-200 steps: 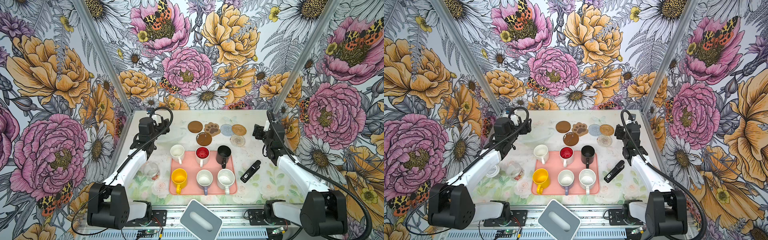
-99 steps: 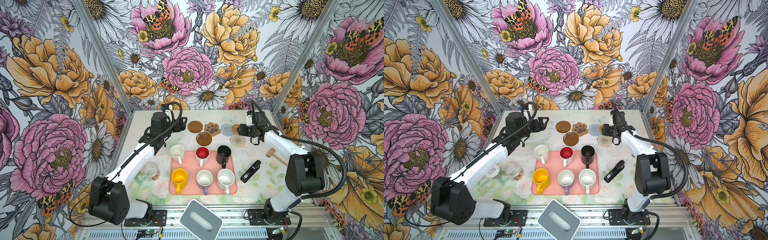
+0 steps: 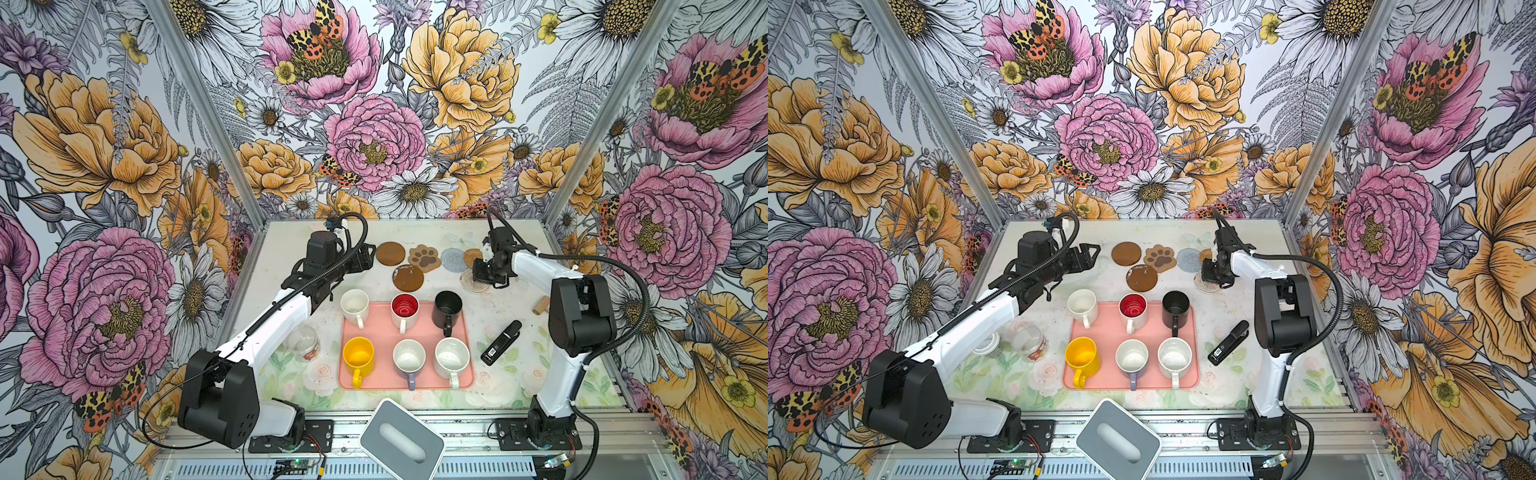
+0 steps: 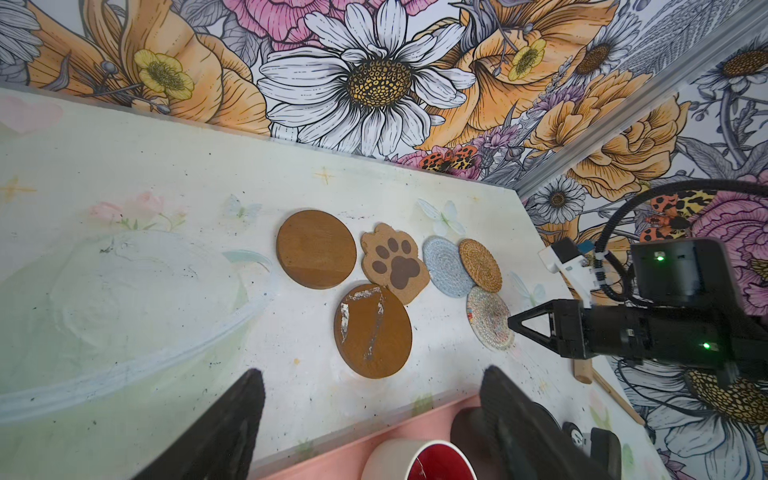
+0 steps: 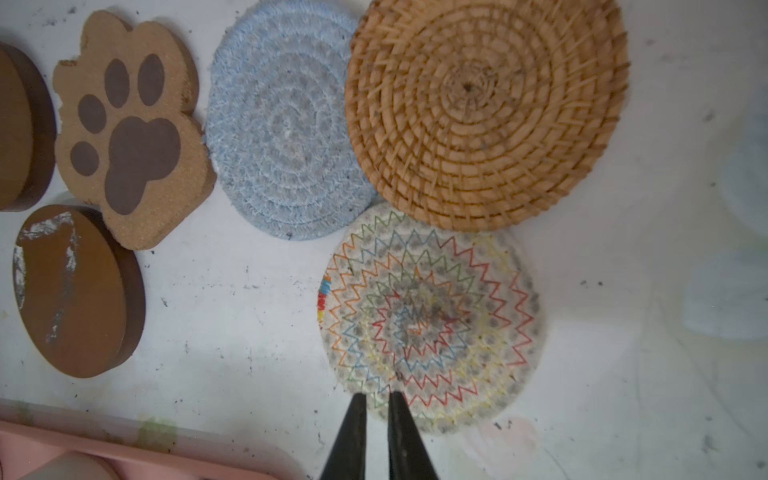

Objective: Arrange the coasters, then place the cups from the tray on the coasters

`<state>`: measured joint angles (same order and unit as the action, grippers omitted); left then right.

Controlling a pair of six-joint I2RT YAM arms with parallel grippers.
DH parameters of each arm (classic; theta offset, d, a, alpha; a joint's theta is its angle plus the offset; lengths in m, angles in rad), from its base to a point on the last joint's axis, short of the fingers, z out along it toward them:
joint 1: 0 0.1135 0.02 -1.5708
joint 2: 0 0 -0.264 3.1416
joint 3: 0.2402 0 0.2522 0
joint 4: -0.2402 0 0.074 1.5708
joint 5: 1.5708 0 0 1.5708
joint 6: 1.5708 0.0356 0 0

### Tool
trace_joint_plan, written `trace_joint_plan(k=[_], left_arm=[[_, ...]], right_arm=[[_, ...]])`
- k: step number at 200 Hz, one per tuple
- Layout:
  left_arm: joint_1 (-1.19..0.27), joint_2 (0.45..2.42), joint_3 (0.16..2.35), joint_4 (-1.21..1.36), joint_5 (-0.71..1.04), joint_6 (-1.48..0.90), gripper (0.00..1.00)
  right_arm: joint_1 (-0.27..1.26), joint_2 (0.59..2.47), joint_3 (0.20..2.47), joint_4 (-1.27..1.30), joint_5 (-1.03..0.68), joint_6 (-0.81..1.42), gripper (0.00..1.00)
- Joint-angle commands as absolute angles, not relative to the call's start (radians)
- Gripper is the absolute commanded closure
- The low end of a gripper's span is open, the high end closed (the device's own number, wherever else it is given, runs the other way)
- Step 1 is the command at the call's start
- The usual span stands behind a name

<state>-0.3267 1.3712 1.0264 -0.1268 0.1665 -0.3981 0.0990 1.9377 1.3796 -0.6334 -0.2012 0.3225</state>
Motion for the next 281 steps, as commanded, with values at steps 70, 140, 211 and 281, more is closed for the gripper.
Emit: trace_joint_plan(k=[70, 140, 211, 281], left_arm=[[-0.32, 1.358, 1.017, -0.102, 0.163, -0.42, 0.17], [-0.306, 1.367, 1.012, -0.1, 0.155, -0.421, 0.17], [-0.284, 1.367, 1.005, -0.102, 0.161, -0.426, 0.17], [-0.272, 1.347, 0.987, -0.091, 0.17, -0.428, 0.17]], right_arm=[[0.095, 2.049, 1.46, -0.738, -0.111, 0.299, 0.99], [0.042, 2.098, 1.5, -0.816, -0.092, 0.275, 1.0], [-0.03, 2.104, 1.497, -0.87, -0.04, 0.252, 1.0], [-0.106, 2.131, 1.529, -0.89, 0.0, 0.257, 1.0]])
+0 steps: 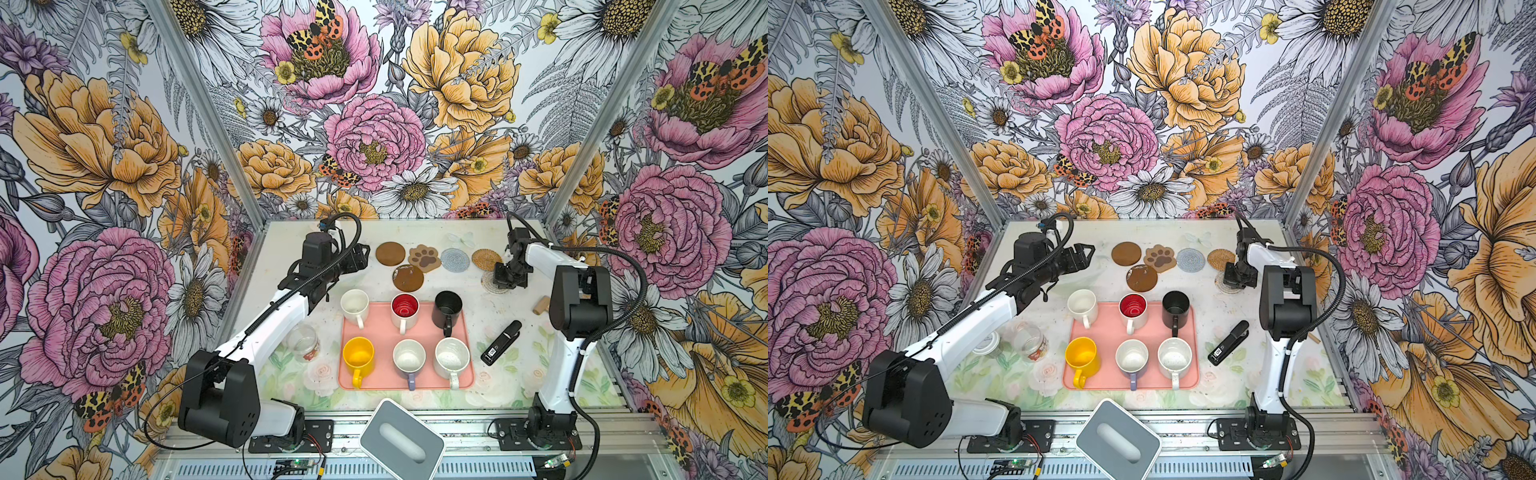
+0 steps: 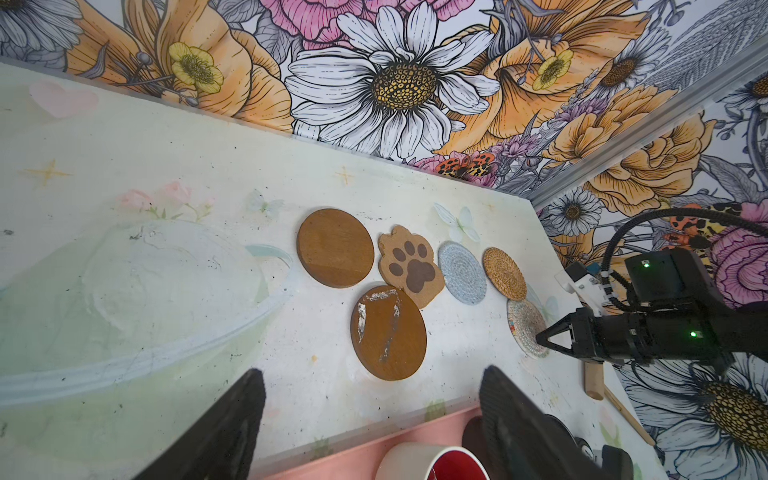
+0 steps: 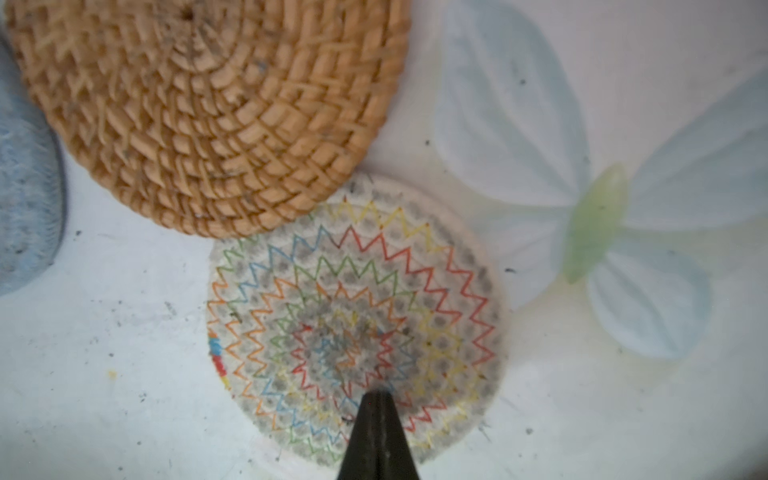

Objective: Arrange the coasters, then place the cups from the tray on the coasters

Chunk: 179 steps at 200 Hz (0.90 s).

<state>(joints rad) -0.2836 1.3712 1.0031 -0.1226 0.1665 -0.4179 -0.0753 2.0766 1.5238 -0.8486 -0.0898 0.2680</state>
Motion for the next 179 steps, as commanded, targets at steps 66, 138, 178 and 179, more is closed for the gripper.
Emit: trace_joint_plan(k=[66, 138, 178, 179], left_arm=[[-0.263, 1.348, 0.983, -0.091, 0.168, -0.433, 0.17], [-0.263, 1.345, 0.984, -0.093, 0.165, -0.435, 0.17], [-0.265, 1.344, 0.987, -0.094, 0.164, -0.439, 0.17], [-0.265, 1.344, 0.988, -0.094, 0.165, -0.439, 0.17]], right_arm=[[-0.142, 2.178, 1.613, -0.919, 0.049, 0.262, 1.0], [-0.183, 2.27, 1.773, -0.977, 0.063, 0.272, 1.0], [-0.184, 2.302, 1.863, -0.984, 0.042, 0.275, 1.0], [-0.184, 2.302, 1.865, -0.985, 0.041, 0.276, 1.0]])
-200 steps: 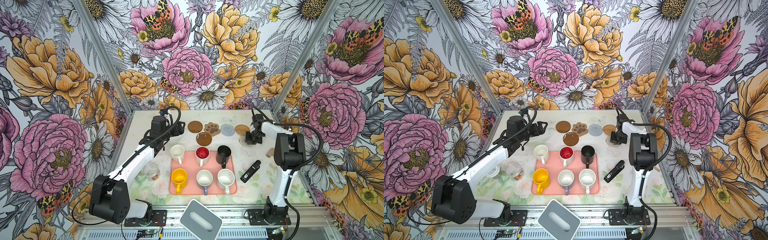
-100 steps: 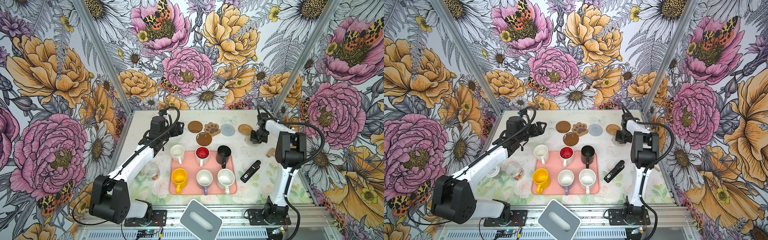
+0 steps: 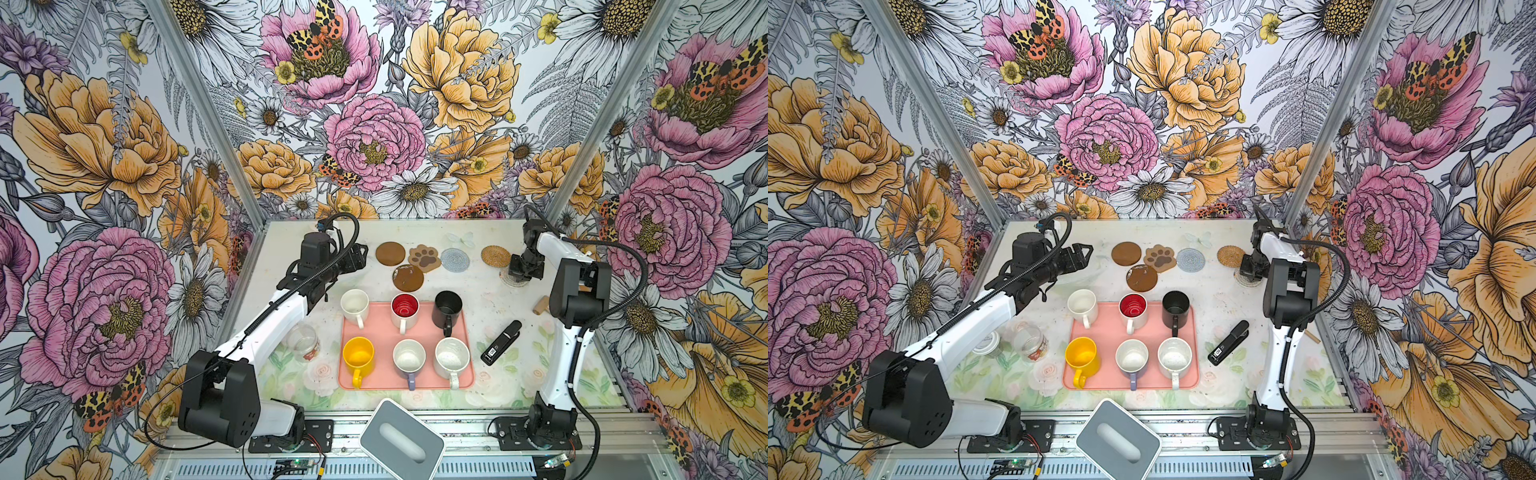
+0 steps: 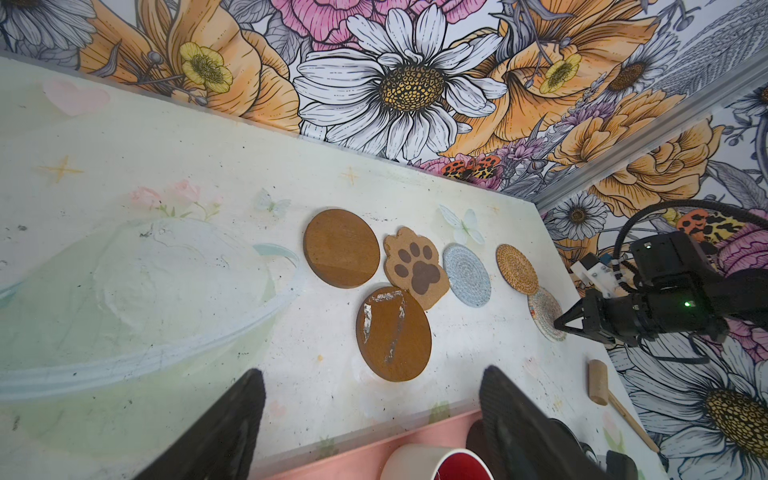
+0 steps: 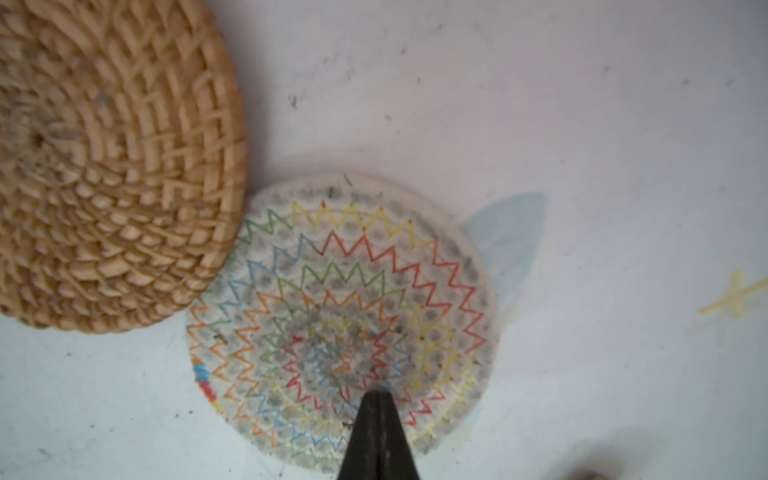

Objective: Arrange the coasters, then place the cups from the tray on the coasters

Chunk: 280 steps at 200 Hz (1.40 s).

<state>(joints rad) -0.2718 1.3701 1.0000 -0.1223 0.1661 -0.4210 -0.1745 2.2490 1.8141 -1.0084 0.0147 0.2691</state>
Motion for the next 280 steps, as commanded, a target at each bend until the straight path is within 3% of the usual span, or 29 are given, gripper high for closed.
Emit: trace_joint_plan(k=[1, 79, 182, 226, 280], left_arm=[[-0.265, 1.345, 0.988, -0.094, 0.165, -0.439, 0.17], [-0.27, 1.332, 0.986, -0.092, 0.163, -0.437, 0.17], [-0.271, 1.368, 1.012, -0.089, 0.163, -0.436, 0.17], [-0.272, 1.395, 1.027, -0.089, 0.167, -0.436, 0.17], [-0.272, 1.44, 1.055, -0.097, 0.179, -0.434, 0.17]], right_arm=[[-0.184, 2.302, 1.867, -0.985, 0.04, 0.275, 1.0], [-0.175, 2.212, 1.943, -0.986, -0.047, 0.306, 1.0], [-0.095, 2.508, 2.322, -0.991, -0.19, 0.39, 1.0], [-0.09, 2.554, 2.332, -0.994, -0.155, 0.429, 1.0], [-0.056, 2.602, 2.32, -1.016, -0.242, 0.427, 1.0]])
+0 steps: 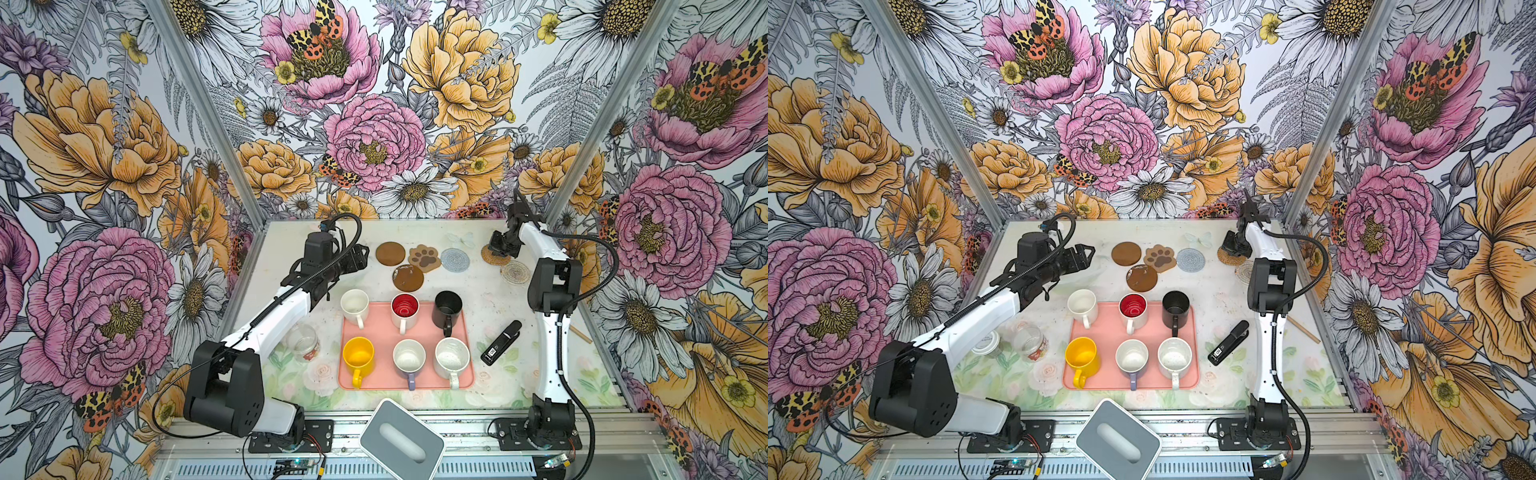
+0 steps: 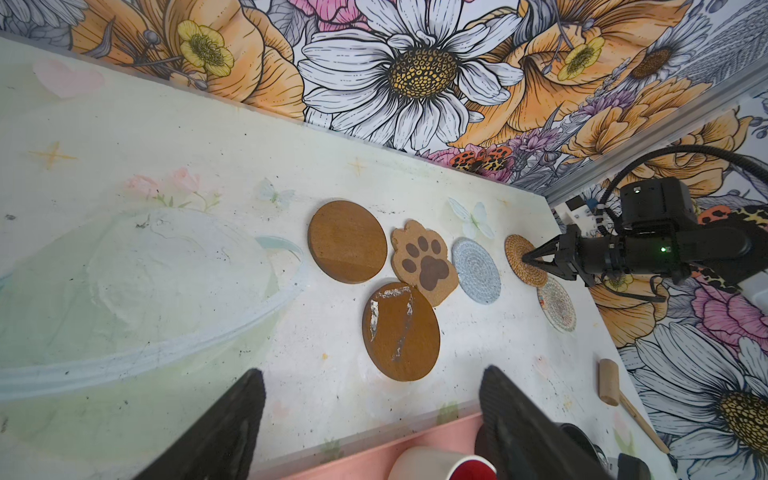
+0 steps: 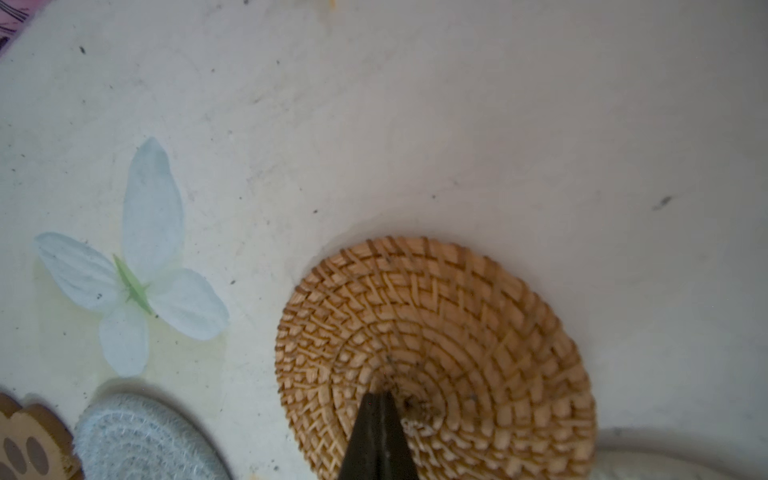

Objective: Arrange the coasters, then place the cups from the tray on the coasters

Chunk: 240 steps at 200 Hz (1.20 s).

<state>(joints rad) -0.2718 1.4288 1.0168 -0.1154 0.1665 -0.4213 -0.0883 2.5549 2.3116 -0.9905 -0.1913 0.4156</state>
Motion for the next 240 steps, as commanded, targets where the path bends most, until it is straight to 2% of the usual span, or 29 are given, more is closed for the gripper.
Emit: trace_joint_plan(k=[1, 59, 157, 240], left_arm=[[-0.272, 1.441, 1.056, -0.098, 0.18, -0.434, 0.17], [-0.268, 1.435, 1.057, -0.1, 0.18, -0.428, 0.17], [-0.266, 1.389, 1.019, -0.086, 0.186, -0.433, 0.17], [-0.262, 1.335, 0.985, -0.077, 0.176, -0.433, 0.17]], right_arm=[[-0.055, 2.602, 2.319, -1.016, -0.243, 0.427, 1.0], [-0.023, 2.569, 2.256, -1.032, -0.263, 0.408, 1.0], [-0.001, 2.421, 1.99, -1.04, -0.15, 0.342, 1.0], [0.007, 2.406, 1.985, -1.04, -0.124, 0.334, 1.0]])
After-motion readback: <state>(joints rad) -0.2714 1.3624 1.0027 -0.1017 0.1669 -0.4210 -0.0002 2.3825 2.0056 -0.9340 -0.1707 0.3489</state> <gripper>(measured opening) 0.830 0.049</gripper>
